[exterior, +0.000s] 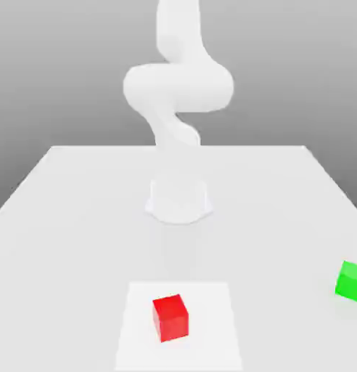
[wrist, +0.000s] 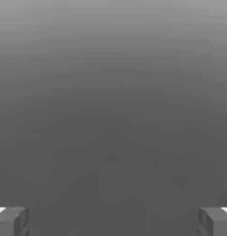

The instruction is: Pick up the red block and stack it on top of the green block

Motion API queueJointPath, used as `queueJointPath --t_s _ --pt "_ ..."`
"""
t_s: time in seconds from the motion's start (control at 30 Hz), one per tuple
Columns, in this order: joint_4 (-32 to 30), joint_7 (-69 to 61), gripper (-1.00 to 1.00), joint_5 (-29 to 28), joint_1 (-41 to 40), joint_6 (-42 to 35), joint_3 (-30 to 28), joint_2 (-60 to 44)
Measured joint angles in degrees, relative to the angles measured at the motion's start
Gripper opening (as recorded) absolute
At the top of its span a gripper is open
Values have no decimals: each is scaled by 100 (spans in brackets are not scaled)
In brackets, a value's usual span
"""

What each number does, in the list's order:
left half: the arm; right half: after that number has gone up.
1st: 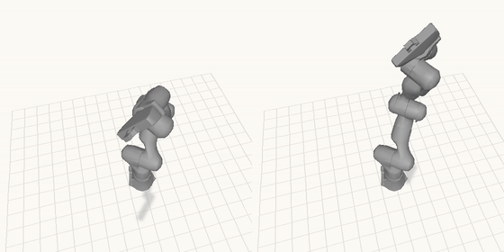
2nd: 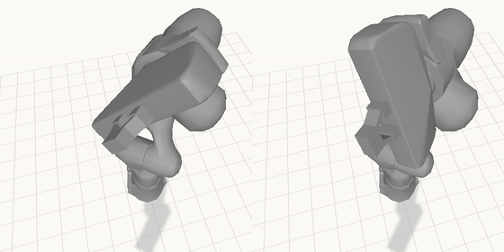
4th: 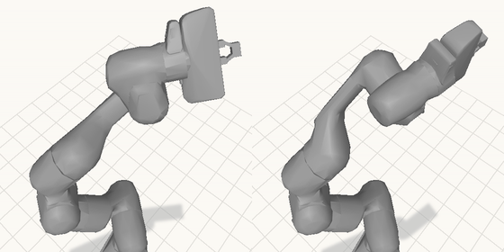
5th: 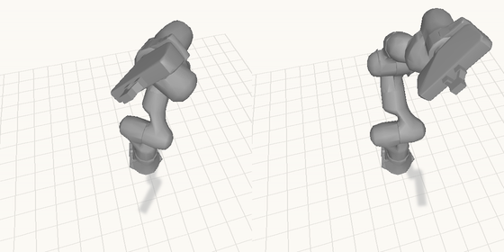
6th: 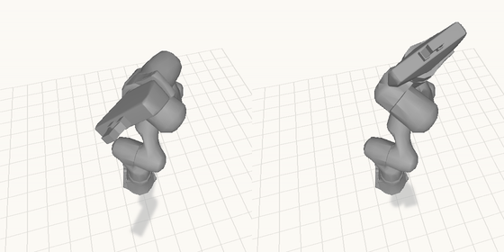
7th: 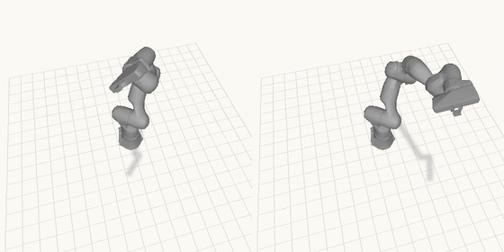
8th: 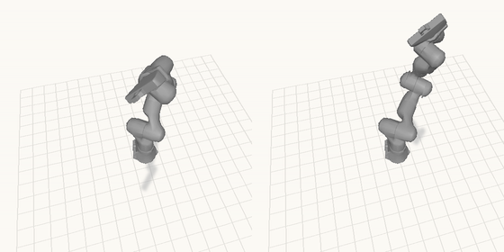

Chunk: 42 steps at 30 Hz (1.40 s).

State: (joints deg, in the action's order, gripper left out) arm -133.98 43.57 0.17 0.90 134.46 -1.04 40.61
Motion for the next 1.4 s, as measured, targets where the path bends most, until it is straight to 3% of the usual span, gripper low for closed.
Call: queueJointPath --t_s 0.7,0.9,0.93,1.17,1.4 --pt "-1827 -1895 0 141 335 2267 -477 -4396" --pt "-1738 -2141 0 380 150 3266 -241 -5641" --pt "-1723 -2162 -100 406 123 3358 -208 -5750" --pt "-1727 -2148 -100 387 119 3335 -205 -5727" --pt "-1827 -1780 -100 63 405 2317 -150 -4608"
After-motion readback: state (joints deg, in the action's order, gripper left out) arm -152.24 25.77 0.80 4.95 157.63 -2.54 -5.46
